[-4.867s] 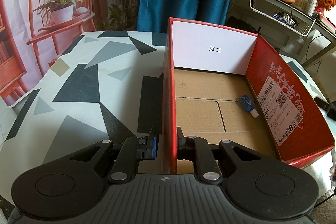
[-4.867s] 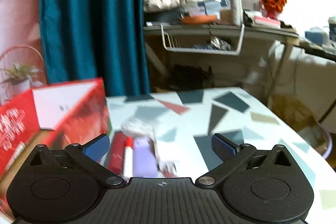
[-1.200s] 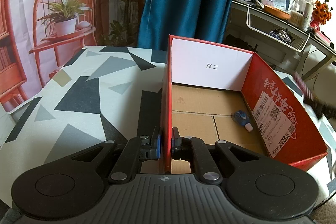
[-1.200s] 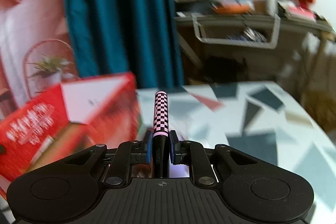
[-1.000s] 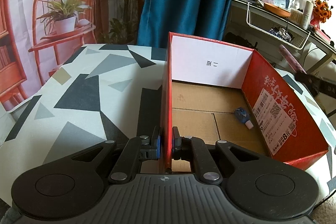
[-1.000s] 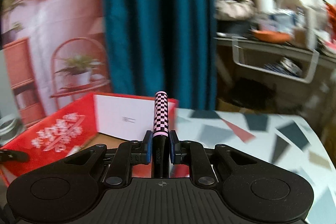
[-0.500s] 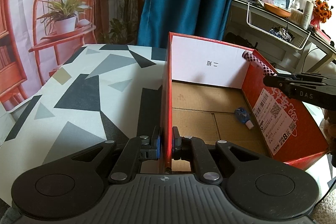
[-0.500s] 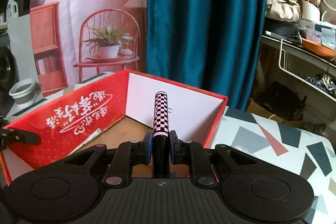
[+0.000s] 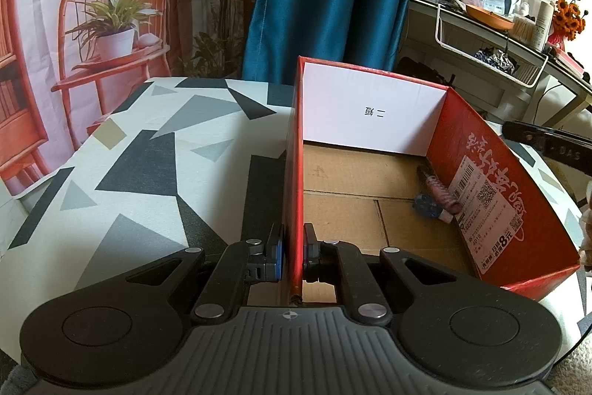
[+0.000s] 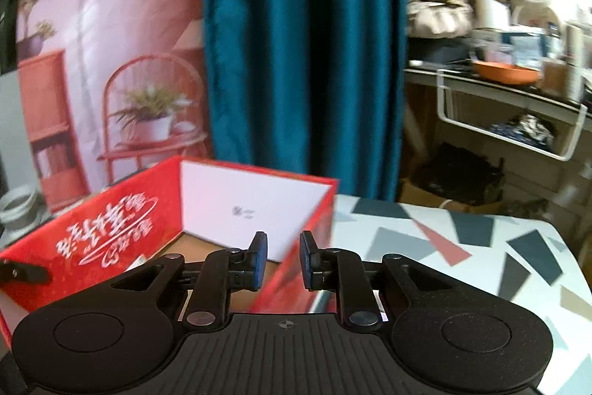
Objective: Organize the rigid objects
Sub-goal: 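Carry the checkered pen into the red box and release it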
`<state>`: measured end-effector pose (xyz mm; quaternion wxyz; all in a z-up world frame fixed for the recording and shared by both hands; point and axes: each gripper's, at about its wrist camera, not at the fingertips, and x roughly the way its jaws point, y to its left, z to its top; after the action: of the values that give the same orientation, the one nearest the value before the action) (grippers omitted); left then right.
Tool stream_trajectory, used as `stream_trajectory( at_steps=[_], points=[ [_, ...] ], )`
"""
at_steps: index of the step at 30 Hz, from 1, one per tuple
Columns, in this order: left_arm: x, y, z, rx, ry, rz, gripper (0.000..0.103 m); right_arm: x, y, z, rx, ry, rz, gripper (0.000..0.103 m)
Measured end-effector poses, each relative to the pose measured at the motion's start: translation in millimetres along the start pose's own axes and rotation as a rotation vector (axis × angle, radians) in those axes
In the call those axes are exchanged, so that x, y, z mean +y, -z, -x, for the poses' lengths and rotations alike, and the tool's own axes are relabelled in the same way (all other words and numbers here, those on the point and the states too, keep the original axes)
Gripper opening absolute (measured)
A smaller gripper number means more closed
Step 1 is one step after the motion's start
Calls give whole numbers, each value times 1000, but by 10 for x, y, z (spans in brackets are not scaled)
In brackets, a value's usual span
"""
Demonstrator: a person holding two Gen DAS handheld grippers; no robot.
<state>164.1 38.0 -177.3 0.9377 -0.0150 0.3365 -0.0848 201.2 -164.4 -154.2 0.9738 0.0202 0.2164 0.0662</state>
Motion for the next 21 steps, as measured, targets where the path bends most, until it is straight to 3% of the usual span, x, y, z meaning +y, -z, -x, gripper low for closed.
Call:
stream_trajectory(
  at_steps=[6,13,21],
  points=[
    [-1,1,-3,0,0,0,10,-288,201,106,-16,114,-84,20],
    [-1,2,-3,0,-1,0,10,-598,702,113,61,232,-188,21],
    [6,0,-17,4,-5,1,10,-655,1059,48,141,274,-238,21]
  ],
)
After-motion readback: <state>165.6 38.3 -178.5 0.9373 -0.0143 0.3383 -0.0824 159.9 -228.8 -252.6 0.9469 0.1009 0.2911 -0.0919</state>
